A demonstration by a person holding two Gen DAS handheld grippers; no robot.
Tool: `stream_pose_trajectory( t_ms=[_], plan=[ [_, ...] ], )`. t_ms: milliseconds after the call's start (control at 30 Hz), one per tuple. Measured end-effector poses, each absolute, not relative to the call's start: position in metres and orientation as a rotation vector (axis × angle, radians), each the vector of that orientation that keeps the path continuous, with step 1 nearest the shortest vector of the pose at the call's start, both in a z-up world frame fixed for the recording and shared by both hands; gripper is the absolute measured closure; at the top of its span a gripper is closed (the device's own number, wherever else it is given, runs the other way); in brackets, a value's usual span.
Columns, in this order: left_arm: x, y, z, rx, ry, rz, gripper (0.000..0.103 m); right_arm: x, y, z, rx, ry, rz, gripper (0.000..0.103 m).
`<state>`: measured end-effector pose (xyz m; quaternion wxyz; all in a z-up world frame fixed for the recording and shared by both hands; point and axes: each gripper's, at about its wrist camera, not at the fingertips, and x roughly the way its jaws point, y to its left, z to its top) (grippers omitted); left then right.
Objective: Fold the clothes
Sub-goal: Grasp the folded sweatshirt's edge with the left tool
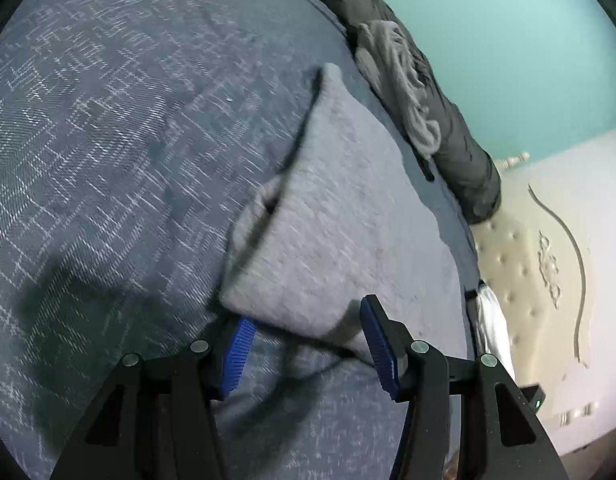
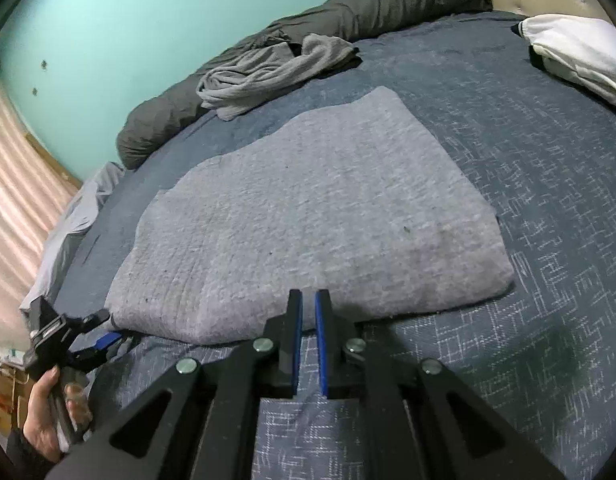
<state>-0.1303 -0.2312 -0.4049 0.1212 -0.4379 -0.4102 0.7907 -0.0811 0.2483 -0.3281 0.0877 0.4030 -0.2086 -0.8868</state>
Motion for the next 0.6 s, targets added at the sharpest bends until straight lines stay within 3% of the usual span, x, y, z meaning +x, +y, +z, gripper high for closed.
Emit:
stream_pose_trajectory(
  t_ms=[267,400,600],
  plan=[
    [-0.144,-0.237,-0.408,-1.246,-1.228,2.349,0.048,-0.081,0.262,-0.338,1.154,-0.721,-2.588,0.092],
    [-0.153,-0.225,-0.403,-1.229,-1.178,2.365,0.082,-0.079,0.272,-0.341,1.148,-0.764,-2.593,0.092],
    [-0.153,-0.217,-0.386,-1.165,-1.107,2.387,0.091,-0.077,0.288,-0.344,1.138,-0.830,-2.599,0.092]
  ],
)
